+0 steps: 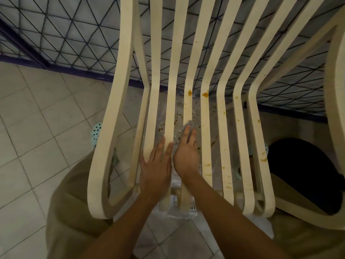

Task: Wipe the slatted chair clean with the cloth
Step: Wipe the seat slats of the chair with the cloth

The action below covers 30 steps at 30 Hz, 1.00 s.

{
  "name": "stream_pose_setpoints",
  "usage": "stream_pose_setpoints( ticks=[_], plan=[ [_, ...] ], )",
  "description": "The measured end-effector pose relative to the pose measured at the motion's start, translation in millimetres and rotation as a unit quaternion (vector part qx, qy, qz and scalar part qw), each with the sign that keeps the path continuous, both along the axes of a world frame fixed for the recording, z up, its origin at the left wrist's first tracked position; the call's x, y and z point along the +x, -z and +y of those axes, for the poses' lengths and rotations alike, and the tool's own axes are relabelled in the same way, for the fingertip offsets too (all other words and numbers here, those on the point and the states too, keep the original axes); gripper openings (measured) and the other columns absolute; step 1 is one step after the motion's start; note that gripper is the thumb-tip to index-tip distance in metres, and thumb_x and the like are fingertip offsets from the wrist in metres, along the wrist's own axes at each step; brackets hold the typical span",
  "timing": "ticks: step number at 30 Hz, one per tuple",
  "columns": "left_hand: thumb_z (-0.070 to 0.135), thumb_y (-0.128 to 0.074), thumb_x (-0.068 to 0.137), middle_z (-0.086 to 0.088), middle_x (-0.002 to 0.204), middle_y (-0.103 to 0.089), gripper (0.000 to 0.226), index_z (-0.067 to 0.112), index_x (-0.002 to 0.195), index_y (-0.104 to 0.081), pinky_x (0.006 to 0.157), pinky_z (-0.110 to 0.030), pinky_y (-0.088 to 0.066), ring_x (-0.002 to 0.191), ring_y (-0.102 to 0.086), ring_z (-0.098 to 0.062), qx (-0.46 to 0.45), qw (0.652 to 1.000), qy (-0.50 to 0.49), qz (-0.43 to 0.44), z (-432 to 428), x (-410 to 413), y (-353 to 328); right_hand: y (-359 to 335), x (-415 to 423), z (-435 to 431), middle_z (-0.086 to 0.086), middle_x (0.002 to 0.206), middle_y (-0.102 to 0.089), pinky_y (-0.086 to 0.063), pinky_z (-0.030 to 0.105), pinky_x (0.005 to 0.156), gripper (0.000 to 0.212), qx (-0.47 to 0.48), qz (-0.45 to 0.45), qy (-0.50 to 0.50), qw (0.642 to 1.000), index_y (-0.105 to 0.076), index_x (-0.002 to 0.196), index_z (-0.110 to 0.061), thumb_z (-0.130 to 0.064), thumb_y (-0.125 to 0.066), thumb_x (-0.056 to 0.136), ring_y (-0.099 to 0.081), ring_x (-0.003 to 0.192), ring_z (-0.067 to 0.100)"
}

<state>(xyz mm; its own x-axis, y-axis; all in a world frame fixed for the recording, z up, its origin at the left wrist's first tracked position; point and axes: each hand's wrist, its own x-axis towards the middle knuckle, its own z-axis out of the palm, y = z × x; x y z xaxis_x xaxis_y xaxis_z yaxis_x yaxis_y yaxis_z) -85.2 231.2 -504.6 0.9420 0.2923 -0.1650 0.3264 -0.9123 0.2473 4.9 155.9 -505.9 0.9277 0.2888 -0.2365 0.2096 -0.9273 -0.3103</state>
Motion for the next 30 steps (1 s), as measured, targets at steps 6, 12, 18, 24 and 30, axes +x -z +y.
stream_pose_setpoints(
  ticks=[6, 12, 18, 24, 30],
  plan=[
    [0.039, -0.023, 0.098, 0.001, 0.162, -0.015, 0.057, 0.028, 0.154, -0.017, 0.11, -0.06, -0.026, 0.145, -0.027, -0.016, -0.017, 1.0, -0.011, 0.01, 2.1, 1.6, 0.1, 3.5, 41.5, 15.6, 0.024, 0.159, -0.001, -0.057, 0.033, 0.079, 0.094, -0.039, 0.003, -0.026, 0.999, 0.015, 0.15, -0.002, -0.018, -0.057, 0.092, -0.05, 0.126, 0.033],
    [0.036, -0.031, 0.097, 0.0, 0.163, -0.013, 0.06, 0.026, 0.155, -0.017, 0.11, -0.062, -0.027, 0.146, -0.025, -0.016, -0.008, 1.0, -0.006, 0.008, 1.0, -0.7, 2.1, 6.5, 69.8, 27.0, 0.025, 0.158, -0.001, -0.053, 0.028, 0.073, 0.093, -0.057, 0.001, -0.028, 0.998, 0.014, 0.15, -0.001, -0.013, -0.055, 0.089, -0.051, 0.125, 0.033],
    [0.034, -0.046, 0.097, 0.004, 0.164, 0.003, 0.074, 0.028, 0.155, -0.002, 0.112, -0.061, -0.018, 0.149, -0.011, -0.015, 0.001, 1.0, -0.008, 0.018, -2.3, 1.1, 1.4, 10.7, 103.8, 37.6, 0.028, 0.157, -0.005, -0.053, 0.03, 0.073, 0.085, -0.062, -0.01, -0.036, 0.997, 0.011, 0.151, 0.0, -0.013, -0.049, 0.092, -0.059, 0.113, 0.032],
    [0.035, -0.038, 0.1, 0.006, 0.163, 0.01, 0.068, 0.031, 0.155, 0.003, 0.114, -0.06, -0.014, 0.15, -0.006, -0.012, -0.003, 1.0, -0.011, 0.029, -0.1, 1.9, 2.4, 12.5, 120.6, 43.1, 0.028, 0.157, 0.003, -0.051, 0.038, 0.091, 0.087, -0.034, 0.023, -0.041, 0.998, 0.015, 0.15, -0.002, -0.005, -0.048, 0.092, -0.036, 0.135, 0.042],
    [0.036, -0.029, 0.102, 0.007, 0.162, 0.011, 0.061, 0.032, 0.155, 0.002, 0.114, -0.059, -0.013, 0.15, -0.008, -0.013, -0.001, 0.999, -0.013, 0.038, 1.4, 4.4, 0.7, 4.8, 65.2, 18.9, 0.025, 0.157, 0.016, -0.039, 0.045, 0.108, 0.092, -0.028, 0.051, -0.063, 0.996, 0.018, 0.15, -0.006, -0.009, -0.053, 0.091, -0.008, 0.145, 0.043]
  ],
)
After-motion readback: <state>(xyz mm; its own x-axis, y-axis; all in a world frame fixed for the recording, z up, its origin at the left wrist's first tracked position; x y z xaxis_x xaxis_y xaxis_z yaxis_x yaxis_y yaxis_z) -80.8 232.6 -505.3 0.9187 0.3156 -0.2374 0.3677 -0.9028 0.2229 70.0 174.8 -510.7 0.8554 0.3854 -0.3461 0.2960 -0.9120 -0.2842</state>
